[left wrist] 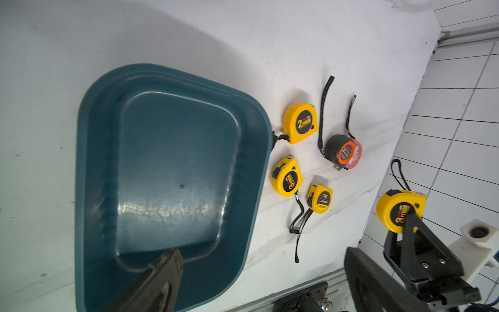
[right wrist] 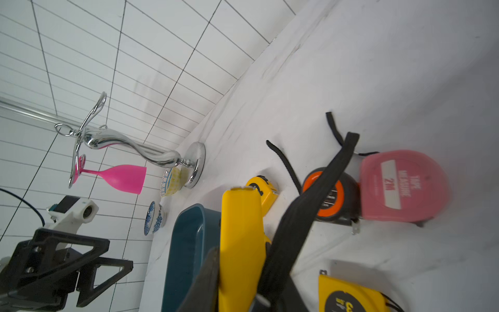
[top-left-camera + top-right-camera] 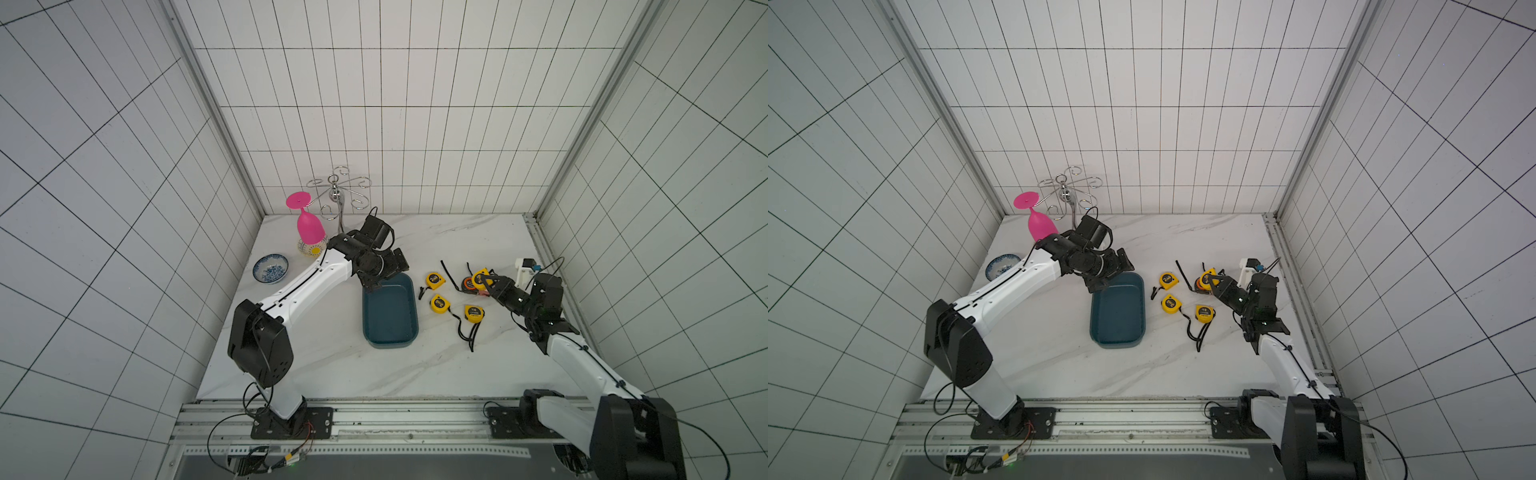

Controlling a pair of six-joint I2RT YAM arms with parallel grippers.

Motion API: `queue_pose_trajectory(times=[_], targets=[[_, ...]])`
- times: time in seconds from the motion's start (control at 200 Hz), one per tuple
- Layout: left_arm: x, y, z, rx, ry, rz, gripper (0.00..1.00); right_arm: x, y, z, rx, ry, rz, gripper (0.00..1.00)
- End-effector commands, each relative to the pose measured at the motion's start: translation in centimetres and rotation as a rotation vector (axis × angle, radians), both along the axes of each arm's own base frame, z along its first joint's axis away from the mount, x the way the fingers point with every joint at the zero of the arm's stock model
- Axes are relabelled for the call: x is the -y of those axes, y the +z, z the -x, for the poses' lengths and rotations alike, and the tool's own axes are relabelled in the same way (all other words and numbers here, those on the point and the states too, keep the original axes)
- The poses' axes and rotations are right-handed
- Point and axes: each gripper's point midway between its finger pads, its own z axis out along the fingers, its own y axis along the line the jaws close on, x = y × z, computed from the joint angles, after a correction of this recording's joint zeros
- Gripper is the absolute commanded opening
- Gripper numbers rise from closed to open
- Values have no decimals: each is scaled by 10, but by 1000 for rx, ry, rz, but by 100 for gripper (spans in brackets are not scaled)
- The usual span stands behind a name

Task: Take the tape measure out of the storage box
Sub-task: Place the tape measure at the center of the board.

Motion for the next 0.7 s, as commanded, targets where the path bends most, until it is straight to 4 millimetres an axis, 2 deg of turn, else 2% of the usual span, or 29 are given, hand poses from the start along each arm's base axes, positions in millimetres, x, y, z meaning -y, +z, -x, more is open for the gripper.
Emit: queue_pose_trajectory(times=[0.0,0.19,0.695], targets=[[-15,-7,4,17,-13,-49,97,20,-33,16,-125,-53,8,14],[-19,-12,5,9,-17,-62,97,40,-57,23,-215,-114,-8,15],[-19,-5,6,33,-34,-44,98,49,-100,28,-355,-135,-9,17]])
